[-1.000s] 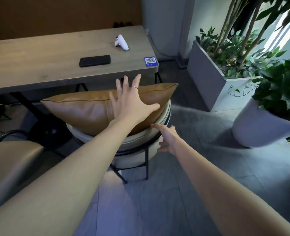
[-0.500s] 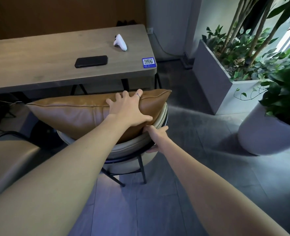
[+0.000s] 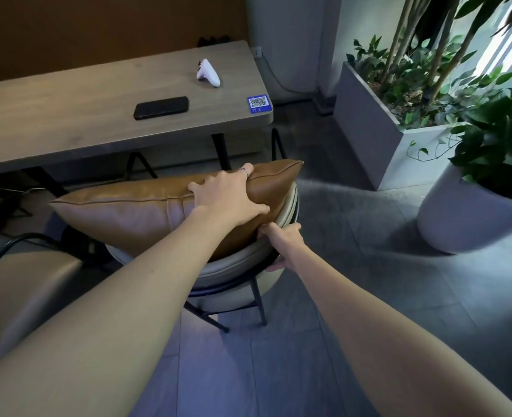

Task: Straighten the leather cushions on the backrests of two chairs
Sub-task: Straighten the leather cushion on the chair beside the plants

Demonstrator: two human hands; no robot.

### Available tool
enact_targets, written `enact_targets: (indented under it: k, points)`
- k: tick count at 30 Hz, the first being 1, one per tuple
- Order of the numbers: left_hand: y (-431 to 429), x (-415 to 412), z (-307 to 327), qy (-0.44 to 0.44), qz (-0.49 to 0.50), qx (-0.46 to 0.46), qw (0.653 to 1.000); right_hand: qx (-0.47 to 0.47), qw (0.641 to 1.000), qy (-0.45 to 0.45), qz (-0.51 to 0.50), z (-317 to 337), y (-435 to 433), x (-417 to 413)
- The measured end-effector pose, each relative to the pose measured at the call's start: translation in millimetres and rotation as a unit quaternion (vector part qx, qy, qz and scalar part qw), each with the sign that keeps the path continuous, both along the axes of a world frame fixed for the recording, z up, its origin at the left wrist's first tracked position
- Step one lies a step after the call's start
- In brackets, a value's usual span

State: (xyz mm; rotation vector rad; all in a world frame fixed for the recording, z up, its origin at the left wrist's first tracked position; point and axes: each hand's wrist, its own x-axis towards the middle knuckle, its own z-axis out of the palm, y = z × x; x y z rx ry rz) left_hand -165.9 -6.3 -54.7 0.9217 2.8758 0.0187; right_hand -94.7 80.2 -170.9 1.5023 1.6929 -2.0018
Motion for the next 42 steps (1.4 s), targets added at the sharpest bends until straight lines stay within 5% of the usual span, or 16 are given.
enact_targets:
  k: [42]
  points:
    - [-8,-19,-16,-0.001,0.011,0.046,0.999,-0.052,0.997,0.046,0.02,1,-3,1]
